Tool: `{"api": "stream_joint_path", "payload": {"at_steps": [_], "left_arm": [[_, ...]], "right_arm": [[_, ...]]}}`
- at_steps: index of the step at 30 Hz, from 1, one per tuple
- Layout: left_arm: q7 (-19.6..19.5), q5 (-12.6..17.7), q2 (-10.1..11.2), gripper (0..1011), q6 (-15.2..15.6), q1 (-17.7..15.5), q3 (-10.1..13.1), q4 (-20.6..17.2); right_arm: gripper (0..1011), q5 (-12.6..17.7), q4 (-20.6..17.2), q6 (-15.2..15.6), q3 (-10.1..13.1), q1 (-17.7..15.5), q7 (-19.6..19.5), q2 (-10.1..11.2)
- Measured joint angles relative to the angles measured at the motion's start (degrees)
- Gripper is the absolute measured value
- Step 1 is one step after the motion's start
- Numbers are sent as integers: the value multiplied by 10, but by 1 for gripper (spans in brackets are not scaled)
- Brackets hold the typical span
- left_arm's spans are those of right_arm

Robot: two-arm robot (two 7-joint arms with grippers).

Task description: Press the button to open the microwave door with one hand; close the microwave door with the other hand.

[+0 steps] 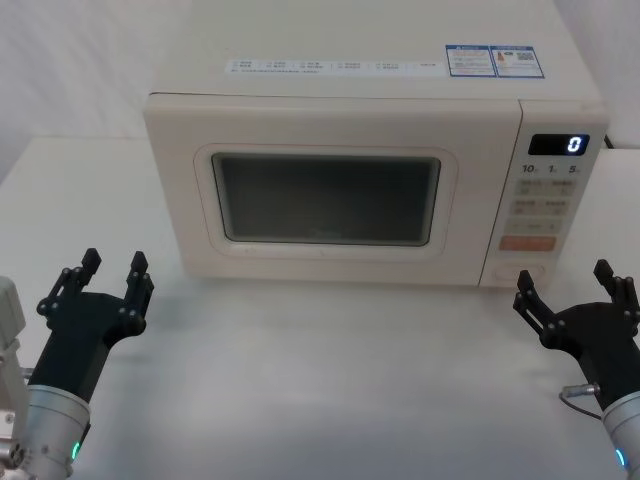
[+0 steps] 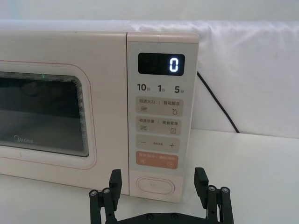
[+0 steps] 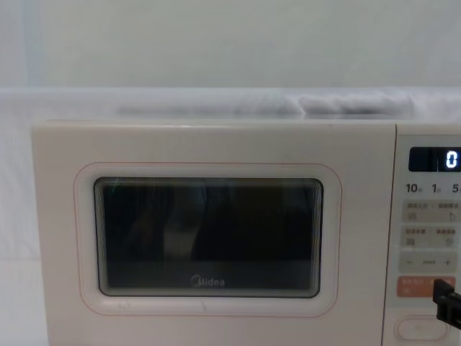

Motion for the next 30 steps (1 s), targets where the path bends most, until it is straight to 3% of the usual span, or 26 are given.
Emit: {"api": "stream_joint_path", "payload": {"at_steps": [16,30], "left_arm": [[-16,-4,-1,1001,0,0,3,-6],[-25,0,9,1001,25,12,13,-8]], "right_arm": [[1002,0,0,0,0,0,0,0],[1002,0,0,0,0,0,0,0]]}}
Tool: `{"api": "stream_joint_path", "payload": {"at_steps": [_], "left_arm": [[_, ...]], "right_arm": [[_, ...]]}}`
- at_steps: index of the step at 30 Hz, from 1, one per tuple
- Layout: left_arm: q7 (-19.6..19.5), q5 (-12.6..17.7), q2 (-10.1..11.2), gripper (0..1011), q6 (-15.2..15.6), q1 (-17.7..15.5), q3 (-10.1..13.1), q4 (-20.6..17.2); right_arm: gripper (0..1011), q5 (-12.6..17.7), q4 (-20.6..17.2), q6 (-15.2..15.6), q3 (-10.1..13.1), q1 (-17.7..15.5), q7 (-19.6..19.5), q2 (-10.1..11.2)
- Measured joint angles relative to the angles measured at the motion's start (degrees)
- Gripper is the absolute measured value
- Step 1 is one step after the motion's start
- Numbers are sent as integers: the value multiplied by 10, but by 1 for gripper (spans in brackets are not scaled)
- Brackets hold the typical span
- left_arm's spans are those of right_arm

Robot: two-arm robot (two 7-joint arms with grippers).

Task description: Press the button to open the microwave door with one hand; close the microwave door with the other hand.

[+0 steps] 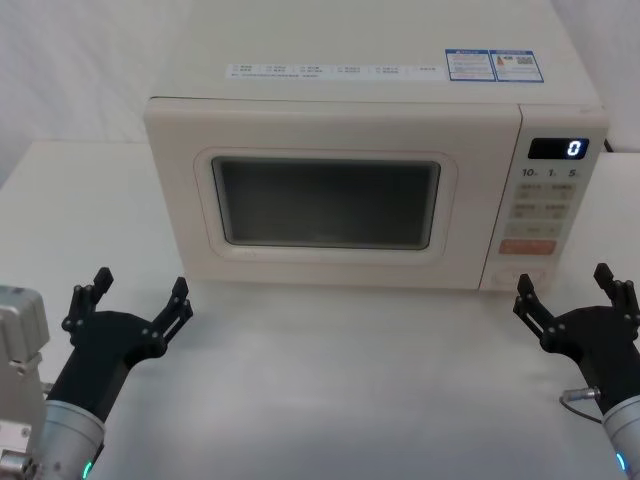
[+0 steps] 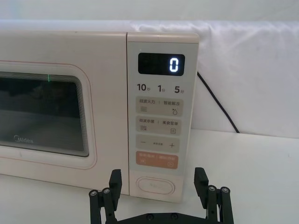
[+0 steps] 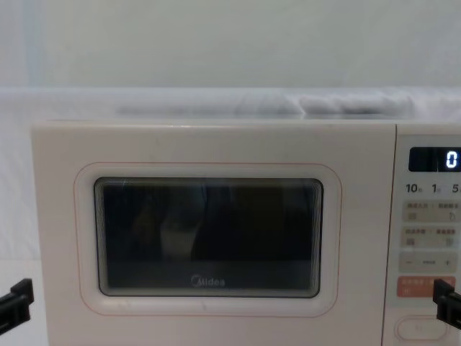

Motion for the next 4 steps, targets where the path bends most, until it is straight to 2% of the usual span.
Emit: {"api": "stream_joint_path", "payload": {"at_steps": [4], "left_arm": [[5,8,2,1001,2,3,-1,3]], "right_arm": [[1002,0,0,0,0,0,0,0]]}}
